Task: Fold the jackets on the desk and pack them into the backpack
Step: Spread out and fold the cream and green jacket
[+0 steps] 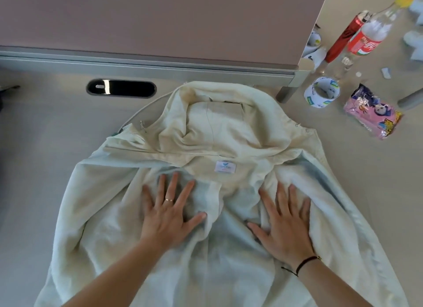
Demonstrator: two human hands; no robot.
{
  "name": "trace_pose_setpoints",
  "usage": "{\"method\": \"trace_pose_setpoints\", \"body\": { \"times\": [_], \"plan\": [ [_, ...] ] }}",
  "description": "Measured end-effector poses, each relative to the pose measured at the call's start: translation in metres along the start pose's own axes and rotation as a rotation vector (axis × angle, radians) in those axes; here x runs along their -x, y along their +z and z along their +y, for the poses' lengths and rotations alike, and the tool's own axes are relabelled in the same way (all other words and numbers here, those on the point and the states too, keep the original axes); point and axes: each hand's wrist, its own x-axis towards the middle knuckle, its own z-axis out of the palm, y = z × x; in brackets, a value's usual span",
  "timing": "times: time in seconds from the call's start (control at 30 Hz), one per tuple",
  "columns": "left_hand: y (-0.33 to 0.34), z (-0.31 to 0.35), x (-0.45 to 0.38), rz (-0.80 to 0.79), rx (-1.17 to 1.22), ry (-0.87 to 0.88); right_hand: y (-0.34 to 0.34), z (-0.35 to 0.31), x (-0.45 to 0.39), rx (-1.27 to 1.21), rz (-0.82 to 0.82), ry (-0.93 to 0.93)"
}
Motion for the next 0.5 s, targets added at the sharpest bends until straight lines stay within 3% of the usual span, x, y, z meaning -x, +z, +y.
{"method": "trace_pose_setpoints", "body": {
  "times": [0.3, 0.5],
  "plan": [
    [-0.018, 0.007, -0.044, 0.018, -0.007, -0.106, -0.020, 0.045, -0.068, 0.055, 0.076, -0.094],
    [-0.036, 0.011, -0.091, 0.037, -0.027, -0.083, -0.039, 0.054, -0.109, 0.038, 0.076, -0.074]
  ]
}}
